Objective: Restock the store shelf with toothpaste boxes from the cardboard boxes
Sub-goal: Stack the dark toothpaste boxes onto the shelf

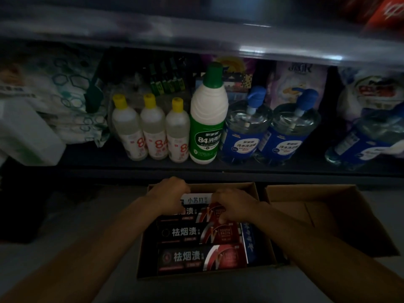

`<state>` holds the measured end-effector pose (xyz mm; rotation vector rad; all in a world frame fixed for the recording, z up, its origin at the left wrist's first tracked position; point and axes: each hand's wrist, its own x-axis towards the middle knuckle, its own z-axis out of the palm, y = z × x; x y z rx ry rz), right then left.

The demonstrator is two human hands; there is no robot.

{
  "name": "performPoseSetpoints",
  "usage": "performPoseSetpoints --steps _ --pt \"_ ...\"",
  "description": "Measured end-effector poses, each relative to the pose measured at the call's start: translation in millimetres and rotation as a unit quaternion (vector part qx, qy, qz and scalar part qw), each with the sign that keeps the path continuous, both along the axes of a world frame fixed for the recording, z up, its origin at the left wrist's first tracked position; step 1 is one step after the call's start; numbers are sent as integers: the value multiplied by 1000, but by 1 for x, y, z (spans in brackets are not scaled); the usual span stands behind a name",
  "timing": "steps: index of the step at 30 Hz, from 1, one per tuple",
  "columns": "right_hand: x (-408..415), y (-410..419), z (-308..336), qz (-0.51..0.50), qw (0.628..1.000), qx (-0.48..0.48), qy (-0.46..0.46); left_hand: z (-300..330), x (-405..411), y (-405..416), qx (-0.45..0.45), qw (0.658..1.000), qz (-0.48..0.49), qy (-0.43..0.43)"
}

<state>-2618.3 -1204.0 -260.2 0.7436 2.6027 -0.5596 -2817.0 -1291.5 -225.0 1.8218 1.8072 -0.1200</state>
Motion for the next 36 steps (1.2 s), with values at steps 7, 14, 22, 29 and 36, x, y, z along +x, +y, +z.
performPoseSetpoints --steps 7,14,22,29,36 --pt "0 12 3 21 999 35 3 3 -10 2 5 1000 -7 19" --pt "-8 7 -1 80 994 67 9 3 -17 5 -8 1000 -2 20" --pt "-6 12 -6 98 993 68 -17 13 -20 7 2 1000 5 30" --pt "1 13 44 69 992 99 21 52 -22 8 39 998 0 45" --pt "9 12 146 45 966 236 101 130 -16 8 105 993 18 49"
